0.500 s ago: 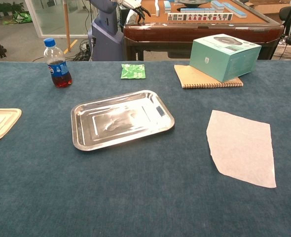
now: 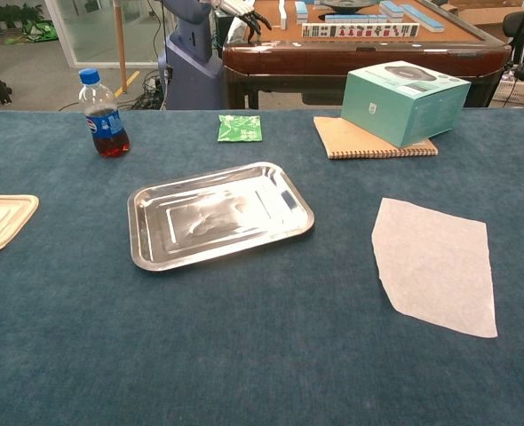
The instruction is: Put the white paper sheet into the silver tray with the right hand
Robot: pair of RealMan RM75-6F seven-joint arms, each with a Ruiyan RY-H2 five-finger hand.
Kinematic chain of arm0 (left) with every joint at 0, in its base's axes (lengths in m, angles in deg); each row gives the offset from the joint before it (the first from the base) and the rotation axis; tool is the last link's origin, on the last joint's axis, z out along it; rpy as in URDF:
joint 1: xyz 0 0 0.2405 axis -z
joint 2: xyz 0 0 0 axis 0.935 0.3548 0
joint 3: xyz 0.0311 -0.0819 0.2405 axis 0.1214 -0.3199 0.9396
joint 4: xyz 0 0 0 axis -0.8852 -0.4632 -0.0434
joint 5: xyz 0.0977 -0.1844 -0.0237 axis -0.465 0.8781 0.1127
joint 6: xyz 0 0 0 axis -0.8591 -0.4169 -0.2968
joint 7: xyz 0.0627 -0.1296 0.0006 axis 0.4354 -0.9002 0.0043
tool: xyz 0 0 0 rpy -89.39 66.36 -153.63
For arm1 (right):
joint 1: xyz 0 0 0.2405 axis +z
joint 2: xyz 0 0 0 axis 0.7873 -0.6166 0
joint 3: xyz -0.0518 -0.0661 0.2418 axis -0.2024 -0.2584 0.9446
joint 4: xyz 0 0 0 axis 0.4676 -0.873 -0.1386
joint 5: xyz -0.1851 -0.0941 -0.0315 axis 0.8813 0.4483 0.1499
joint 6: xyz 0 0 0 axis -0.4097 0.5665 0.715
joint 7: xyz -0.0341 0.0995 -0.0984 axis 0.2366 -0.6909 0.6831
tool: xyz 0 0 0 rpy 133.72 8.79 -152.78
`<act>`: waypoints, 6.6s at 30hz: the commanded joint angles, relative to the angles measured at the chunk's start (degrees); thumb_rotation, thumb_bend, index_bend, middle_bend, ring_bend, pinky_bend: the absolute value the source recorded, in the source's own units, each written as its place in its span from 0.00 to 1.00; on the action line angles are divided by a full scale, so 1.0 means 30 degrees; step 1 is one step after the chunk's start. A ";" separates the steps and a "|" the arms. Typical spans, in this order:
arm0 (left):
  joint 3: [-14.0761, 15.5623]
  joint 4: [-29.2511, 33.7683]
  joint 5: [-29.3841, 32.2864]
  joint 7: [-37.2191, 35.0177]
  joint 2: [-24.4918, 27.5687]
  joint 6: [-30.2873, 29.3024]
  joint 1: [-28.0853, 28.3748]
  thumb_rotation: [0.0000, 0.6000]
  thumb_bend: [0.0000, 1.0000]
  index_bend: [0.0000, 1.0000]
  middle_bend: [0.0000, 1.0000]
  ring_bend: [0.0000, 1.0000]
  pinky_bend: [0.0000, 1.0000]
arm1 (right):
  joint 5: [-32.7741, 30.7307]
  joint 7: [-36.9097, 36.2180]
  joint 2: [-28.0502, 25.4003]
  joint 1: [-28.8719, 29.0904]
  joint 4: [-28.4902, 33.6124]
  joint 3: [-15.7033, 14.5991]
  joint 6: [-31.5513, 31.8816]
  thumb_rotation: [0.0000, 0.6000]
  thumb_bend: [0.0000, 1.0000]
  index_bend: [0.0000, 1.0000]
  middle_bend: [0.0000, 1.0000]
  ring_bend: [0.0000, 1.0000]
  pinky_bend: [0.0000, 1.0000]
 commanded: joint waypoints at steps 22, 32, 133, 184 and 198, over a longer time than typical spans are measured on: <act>0.0180 0.0499 -0.0079 0.0388 0.0309 -0.0256 -0.0241 1.00 0.21 0.23 0.12 0.14 0.09 | 0.2401 0.1172 0.4355 0.2977 -0.4916 -0.1497 -0.4795 1.00 0.05 0.34 0.36 0.22 0.39; 0.0200 0.0515 -0.0062 0.0315 0.0367 -0.0457 -0.0393 1.00 0.21 0.23 0.12 0.14 0.09 | 0.2858 0.0591 0.6615 0.4115 -0.7811 -0.1797 -0.5649 1.00 0.17 0.37 0.36 0.22 0.38; 0.0604 0.0007 -0.0517 -0.0402 0.0512 -0.1131 -0.1215 1.00 0.21 0.23 0.12 0.14 0.09 | -0.1170 0.2314 1.3210 1.3048 -1.1304 0.4824 -0.4861 1.00 0.48 0.70 0.45 0.22 0.35; 0.0888 -0.1056 -0.0855 -0.2210 0.0690 -0.1658 -0.1964 1.00 0.21 0.23 0.12 0.14 0.09 | -0.4975 1.0430 1.9740 1.5767 -1.3131 0.4005 -0.7387 1.00 0.48 0.70 0.45 0.22 0.34; 0.0775 -0.1123 -0.0973 -0.2151 0.0448 -0.1065 -0.1500 1.00 0.21 0.23 0.12 0.14 0.09 | -0.6193 1.4249 1.8748 1.3676 -0.9669 0.3348 -0.6092 1.00 0.48 0.69 0.45 0.22 0.34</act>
